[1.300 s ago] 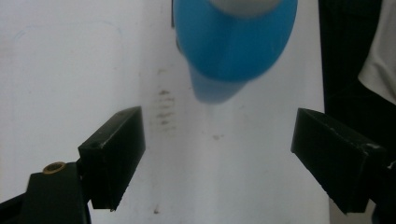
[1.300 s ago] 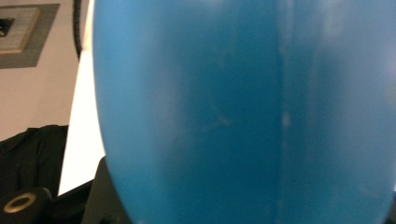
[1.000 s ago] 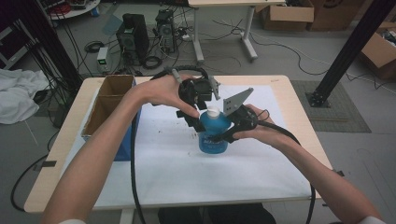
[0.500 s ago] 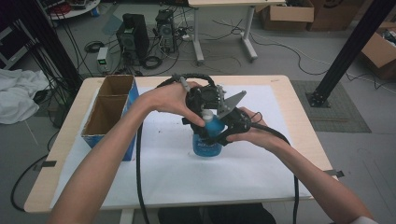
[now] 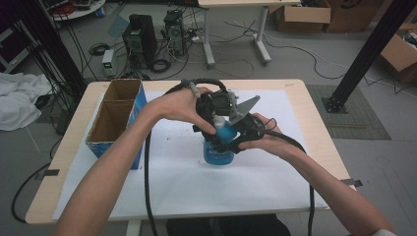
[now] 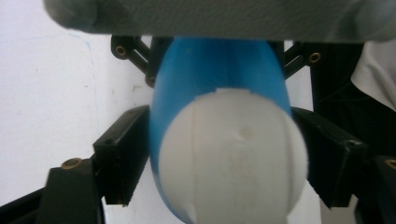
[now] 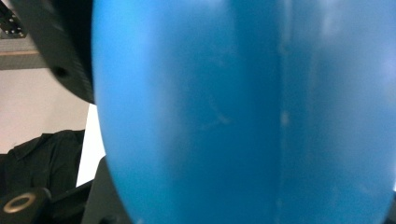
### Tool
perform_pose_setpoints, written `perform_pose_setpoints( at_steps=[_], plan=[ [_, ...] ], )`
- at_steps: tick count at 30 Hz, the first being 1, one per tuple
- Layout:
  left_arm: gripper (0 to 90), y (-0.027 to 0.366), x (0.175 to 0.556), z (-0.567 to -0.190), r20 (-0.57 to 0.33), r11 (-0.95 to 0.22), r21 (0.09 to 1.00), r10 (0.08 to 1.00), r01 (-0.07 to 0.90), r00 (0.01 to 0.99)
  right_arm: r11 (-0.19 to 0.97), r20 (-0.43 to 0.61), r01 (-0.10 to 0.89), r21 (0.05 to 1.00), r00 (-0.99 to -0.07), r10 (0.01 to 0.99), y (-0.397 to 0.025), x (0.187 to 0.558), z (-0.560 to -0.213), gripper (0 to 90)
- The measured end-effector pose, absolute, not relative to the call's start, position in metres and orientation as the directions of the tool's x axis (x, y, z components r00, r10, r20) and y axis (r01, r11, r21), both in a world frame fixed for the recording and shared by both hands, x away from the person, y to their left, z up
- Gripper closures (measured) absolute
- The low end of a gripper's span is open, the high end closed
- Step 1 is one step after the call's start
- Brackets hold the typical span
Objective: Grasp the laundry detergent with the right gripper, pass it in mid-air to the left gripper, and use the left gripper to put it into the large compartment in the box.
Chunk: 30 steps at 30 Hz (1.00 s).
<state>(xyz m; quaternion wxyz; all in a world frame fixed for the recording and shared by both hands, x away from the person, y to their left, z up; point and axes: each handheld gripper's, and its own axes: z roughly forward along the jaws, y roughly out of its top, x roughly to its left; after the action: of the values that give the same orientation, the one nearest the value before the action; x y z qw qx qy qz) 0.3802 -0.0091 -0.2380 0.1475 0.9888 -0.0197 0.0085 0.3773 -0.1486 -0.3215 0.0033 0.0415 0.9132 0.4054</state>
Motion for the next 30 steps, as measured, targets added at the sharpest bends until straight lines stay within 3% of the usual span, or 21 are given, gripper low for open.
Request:
perform_pose_setpoints(
  at_steps=[30],
  plan=[
    [34.0, -0.0132, 0.3786, -0.2425, 0.033, -0.953, 0.301, -0.032, -0.041, 0.999, 0.668, 0.038, 0.088, 0.739, -0.995, 0.088, -0.149, 0.3758, -0.3268, 45.0]
  ],
)
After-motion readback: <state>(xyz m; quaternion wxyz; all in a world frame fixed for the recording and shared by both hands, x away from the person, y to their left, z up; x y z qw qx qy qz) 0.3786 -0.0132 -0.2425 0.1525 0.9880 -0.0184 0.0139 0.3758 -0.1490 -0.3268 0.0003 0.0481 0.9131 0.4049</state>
